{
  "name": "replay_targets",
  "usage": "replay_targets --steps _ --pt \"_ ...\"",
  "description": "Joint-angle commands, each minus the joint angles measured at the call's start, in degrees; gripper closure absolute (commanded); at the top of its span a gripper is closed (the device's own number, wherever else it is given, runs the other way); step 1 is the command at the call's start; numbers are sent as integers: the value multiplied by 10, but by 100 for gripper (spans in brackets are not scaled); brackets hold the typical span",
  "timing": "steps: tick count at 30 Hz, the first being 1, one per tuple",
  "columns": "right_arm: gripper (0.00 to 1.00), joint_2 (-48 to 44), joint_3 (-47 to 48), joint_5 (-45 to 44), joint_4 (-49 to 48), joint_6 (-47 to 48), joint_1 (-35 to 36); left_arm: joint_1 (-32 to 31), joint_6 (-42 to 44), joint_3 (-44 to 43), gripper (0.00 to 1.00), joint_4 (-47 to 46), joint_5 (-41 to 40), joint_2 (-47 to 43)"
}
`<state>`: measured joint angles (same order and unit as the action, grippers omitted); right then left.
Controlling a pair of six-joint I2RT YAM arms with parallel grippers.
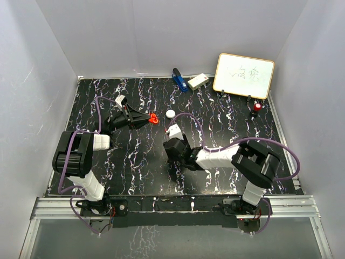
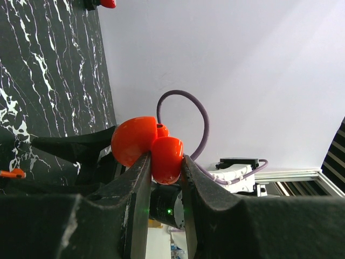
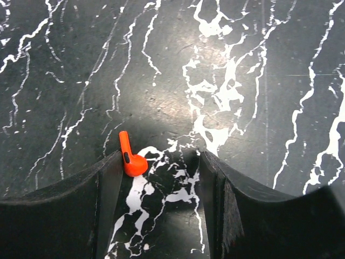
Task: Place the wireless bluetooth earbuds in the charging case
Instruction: Pick up the earbud from the center of the board.
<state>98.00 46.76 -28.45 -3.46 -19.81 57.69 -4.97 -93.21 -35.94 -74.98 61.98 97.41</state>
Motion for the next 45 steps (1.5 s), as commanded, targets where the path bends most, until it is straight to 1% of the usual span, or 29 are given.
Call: replay_targets --steps 1,11,17,23,28,31,33,37,45 --pt "45 14 16 -55 46 1 -12 4 -2 0 100 -46 9 -21" --pt "46 14 25 -11 57 8 -88 4 -1 3 100 -44 9 -23" --pt "48 14 41 11 62 22 -114 5 2 4 100 -40 10 -23" --pt "48 4 53 55 60 32 -115 4 2 7 100 -44 7 -22" --pt "48 8 65 120 57 46 -116 5 0 13 100 -52 6 -22" --pt "49 14 74 143 56 49 -116 5 0 15 100 -52 7 -23" --pt "49 37 79 155 56 51 -116 5 0 14 100 -52 7 -23" --pt "49 54 88 171 53 59 -117 5 -1 14 100 -51 7 -25" --pt "51 53 85 196 57 84 -118 8 -1 10 100 -48 9 -25"
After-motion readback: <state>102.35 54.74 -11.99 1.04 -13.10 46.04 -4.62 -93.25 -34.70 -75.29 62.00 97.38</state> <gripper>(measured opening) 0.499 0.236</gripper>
